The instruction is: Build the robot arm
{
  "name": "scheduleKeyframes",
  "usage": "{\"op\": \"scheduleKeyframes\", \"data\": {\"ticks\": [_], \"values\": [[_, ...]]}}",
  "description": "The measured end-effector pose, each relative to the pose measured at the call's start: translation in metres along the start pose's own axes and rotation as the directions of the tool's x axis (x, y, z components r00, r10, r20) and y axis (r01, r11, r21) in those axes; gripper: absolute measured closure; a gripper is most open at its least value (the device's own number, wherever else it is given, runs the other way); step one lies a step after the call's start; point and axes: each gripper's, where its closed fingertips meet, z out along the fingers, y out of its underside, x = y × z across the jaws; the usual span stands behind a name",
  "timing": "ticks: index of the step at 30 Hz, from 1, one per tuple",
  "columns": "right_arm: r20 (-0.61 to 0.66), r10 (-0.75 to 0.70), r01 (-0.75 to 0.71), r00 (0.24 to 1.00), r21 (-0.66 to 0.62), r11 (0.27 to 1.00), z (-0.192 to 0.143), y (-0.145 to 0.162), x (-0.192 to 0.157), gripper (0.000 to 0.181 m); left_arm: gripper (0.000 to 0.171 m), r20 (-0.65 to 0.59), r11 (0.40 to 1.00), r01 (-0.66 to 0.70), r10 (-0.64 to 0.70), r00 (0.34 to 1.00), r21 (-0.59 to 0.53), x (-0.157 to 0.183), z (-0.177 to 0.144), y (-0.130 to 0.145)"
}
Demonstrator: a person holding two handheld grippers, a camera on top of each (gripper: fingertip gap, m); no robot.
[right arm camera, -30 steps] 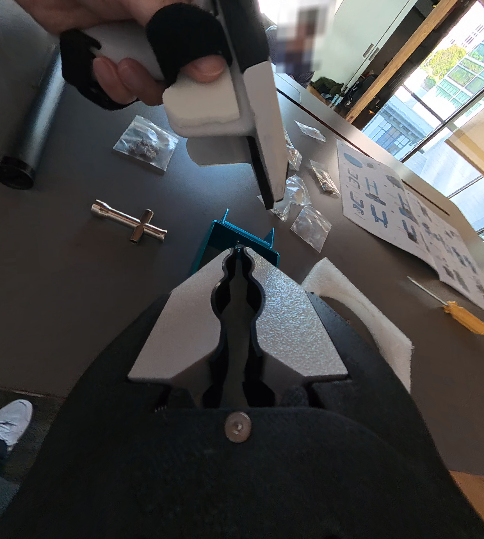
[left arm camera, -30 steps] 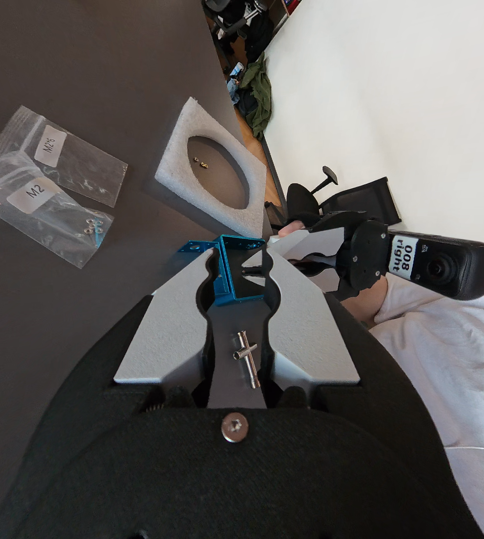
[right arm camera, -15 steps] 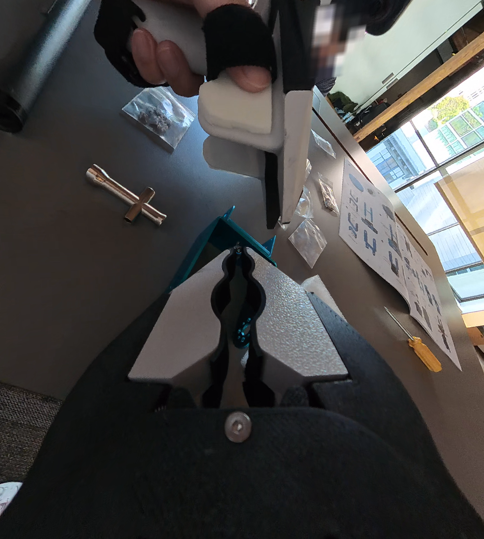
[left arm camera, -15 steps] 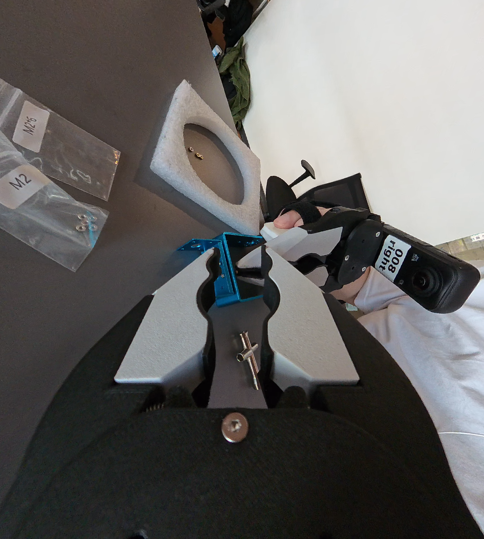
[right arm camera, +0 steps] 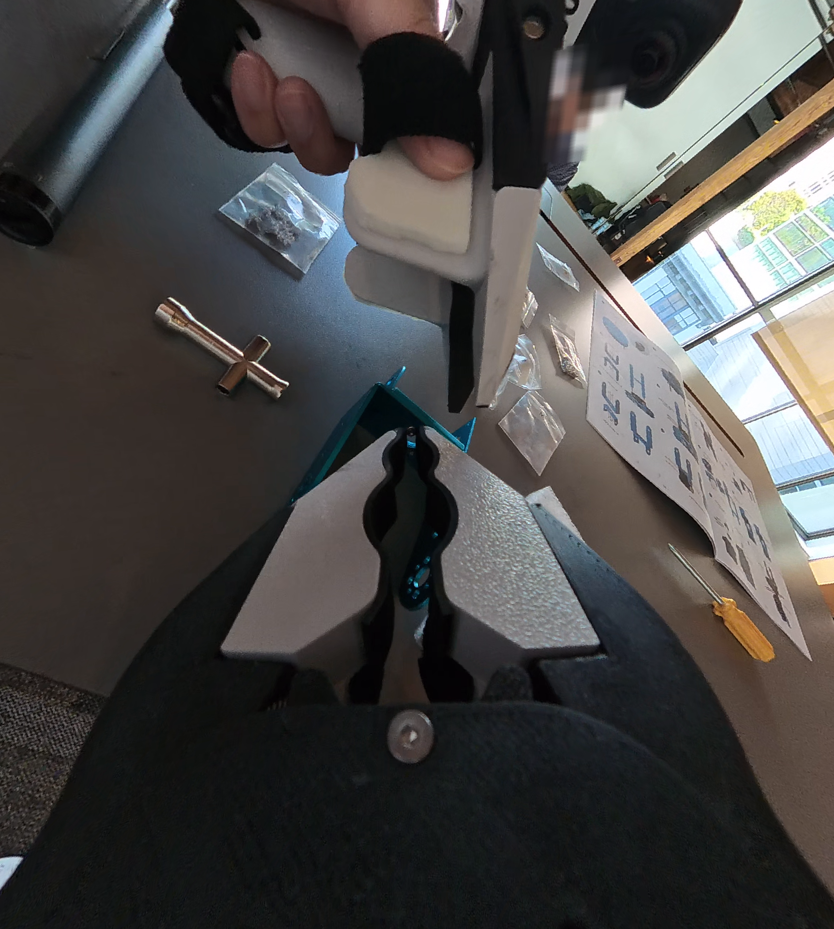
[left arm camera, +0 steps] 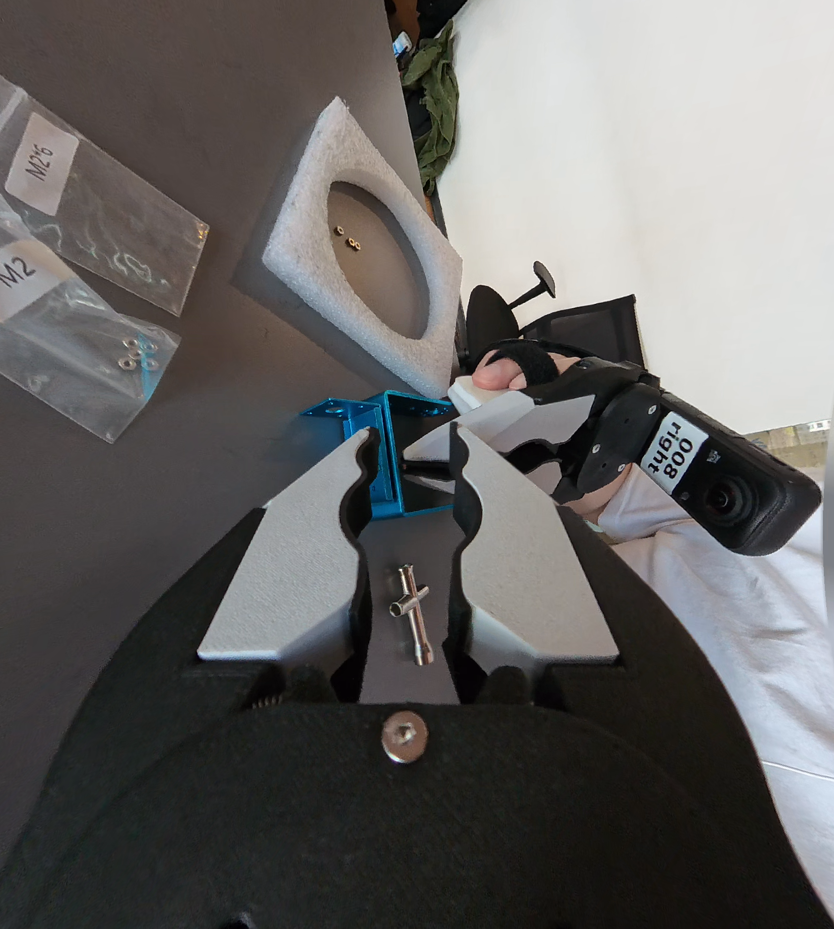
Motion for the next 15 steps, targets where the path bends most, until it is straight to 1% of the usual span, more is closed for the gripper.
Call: {"op": "scheduleKeyframes", "data": {"ticks": [5,12,15], "values": [[0.002,-0.016,0.016,1.0,-0.016,1.0,0.0017,0.0036,0.0,0.179,0.146,-0.007,0.998,0.051,-0.051,0.999,-0.027,0.0036,0.0016,0.0026],[0.002,-0.035,0.035,0.999,0.006,0.999,0.0012,0.0033,0.0006,0.179,0.146,0.044,0.997,0.079,-0.078,0.996,-0.022,-0.0039,-0.001,0.0024],[0.004,-0.038,0.038,0.999,0.011,0.999,0.0017,0.003,0.0003,0.179,0.146,0.036,0.995,0.099,-0.097,0.995,-0.028,-0.0039,0.0002,0.0036]]}}
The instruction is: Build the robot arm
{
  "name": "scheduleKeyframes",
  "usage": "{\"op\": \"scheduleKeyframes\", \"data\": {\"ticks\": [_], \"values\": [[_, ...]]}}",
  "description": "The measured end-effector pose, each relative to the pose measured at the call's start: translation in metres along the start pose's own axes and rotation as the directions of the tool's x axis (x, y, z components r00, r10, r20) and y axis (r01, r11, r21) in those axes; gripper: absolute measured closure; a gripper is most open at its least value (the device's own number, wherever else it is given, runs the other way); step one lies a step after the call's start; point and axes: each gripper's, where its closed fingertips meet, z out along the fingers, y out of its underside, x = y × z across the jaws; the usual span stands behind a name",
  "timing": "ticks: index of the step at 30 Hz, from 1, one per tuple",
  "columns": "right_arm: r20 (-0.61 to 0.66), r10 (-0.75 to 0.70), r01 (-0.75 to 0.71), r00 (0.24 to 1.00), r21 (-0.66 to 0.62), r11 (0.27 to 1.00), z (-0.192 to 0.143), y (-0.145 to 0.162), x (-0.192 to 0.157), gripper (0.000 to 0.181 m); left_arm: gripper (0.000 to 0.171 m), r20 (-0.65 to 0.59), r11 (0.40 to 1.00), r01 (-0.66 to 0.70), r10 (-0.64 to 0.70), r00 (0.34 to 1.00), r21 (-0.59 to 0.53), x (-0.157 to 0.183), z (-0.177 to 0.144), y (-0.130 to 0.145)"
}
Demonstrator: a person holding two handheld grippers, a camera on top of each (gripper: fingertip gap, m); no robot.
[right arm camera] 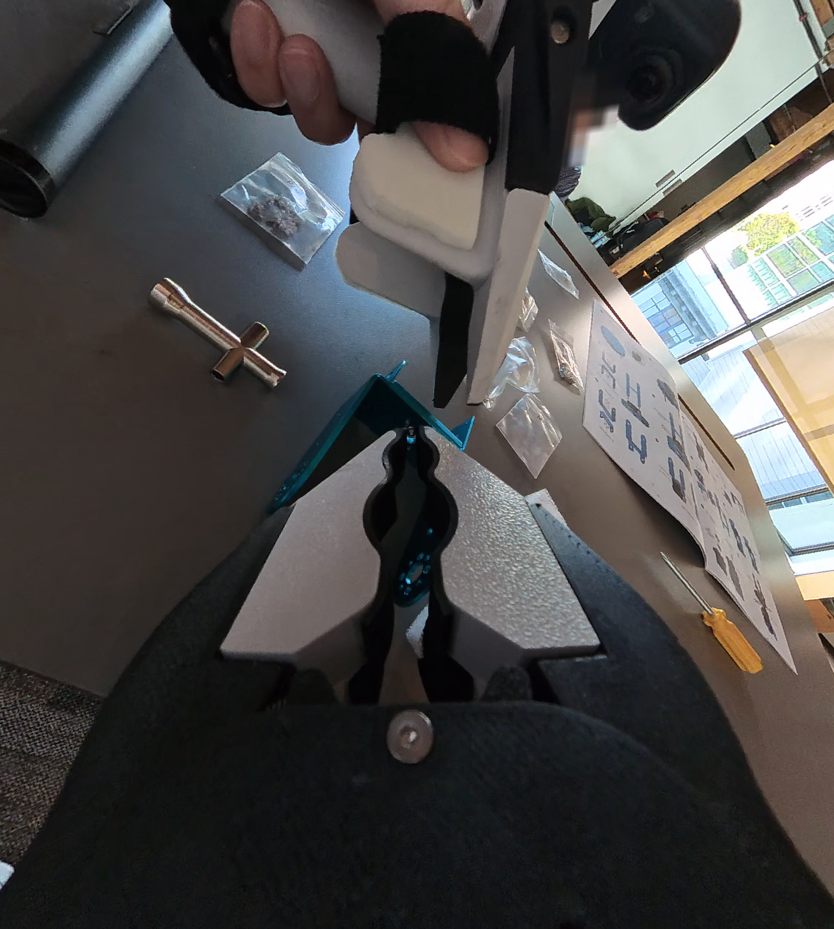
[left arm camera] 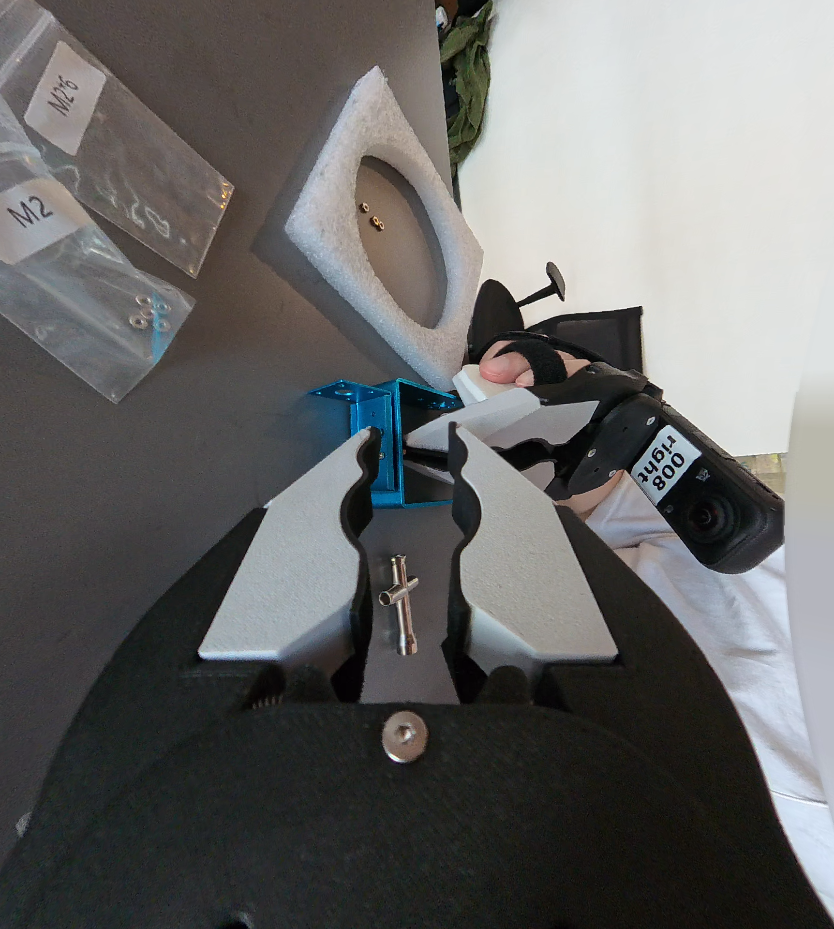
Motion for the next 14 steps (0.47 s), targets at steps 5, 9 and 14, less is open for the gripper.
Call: {"op": "scheduleKeyframes", "data": {"ticks": [5,9,14], "values": [[0.003,-0.004,0.004,1.0,0.009,1.0,0.0008,-0.001,-0.0004,0.179,0.147,0.017,1.0,0.005,-0.005,1.0,-0.01,-0.0039,0.0013,0.0008],[0.003,-0.01,0.01,1.0,0.013,1.0,0.0011,-0.0012,-0.0008,0.179,0.147,0.033,1.0,0.013,-0.013,0.999,-0.014,-0.0062,0.0013,0.0015],[0.003,-0.013,0.013,1.0,0.016,1.0,0.0011,-0.0014,-0.0013,0.179,0.148,0.032,0.999,0.036,-0.035,0.999,-0.033,-0.0083,0.0028,0.0044]]}}
